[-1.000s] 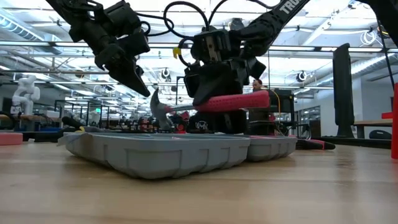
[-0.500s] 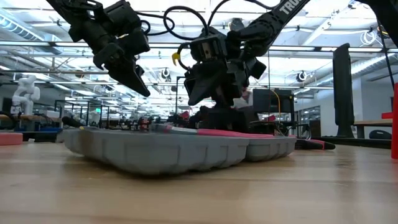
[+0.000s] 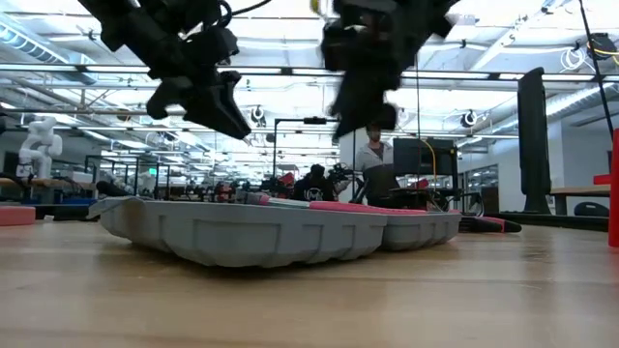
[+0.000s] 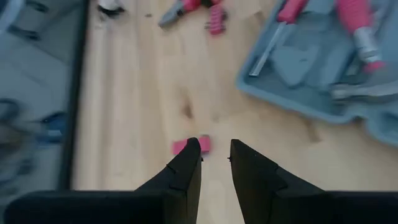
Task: Prefit tool cases
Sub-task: Put the red hammer into the gray prefit tools case
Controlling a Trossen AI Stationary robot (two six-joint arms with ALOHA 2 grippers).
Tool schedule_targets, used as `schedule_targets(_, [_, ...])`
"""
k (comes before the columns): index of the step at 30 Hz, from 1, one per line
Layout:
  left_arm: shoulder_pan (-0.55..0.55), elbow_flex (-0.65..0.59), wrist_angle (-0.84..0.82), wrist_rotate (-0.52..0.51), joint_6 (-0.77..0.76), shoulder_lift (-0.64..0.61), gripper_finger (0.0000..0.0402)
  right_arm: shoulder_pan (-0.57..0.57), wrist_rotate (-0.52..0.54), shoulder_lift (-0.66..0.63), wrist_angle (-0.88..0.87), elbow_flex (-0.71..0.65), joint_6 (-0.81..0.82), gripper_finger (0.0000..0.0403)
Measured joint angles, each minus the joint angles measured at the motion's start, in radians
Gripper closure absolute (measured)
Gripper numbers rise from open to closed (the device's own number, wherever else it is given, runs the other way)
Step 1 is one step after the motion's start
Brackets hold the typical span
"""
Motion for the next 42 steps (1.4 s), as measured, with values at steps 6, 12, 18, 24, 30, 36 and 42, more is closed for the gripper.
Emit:
schedule_targets(6, [-0.155,0.0,0.138,-0.103,0.046,0.092,0.0311,0.128,0.535,-0.15,-0.285,0.0,-0.089,0.025])
schedule_targets(12, [-0.285,0.037,0.191,-0.231,0.071,0.269,0.0311,0.221,0.604,-0.189,-0.309,0.0,0.023,0.0248])
schedule_targets(18, [-0.371,0.061,0.126,-0.26,0.154,0.335,0.0311,0.297,0.547,-0.176,-0.287,-0.016,0.092,0.0248])
schedule_targets(24, [-0.406,0.061,0.097,-0.259,0.154,0.337,0.0311,0.327,0.422,-0.175,-0.024,-0.201,0.177,0.0248])
schedule_targets(30, [-0.407,0.054,0.059,-0.225,0.163,0.338,0.0311,0.324,0.398,-0.155,0.234,-0.359,0.179,0.0248])
schedule_targets(36, [-0.403,0.053,0.069,-0.195,0.199,0.339,0.0311,0.324,0.451,-0.127,0.268,-0.367,0.037,0.0248])
schedule_targets(42, [-0.387,0.053,0.108,-0.164,0.211,0.346,0.0311,0.311,0.433,-0.023,0.315,-0.354,-0.019,0.0248])
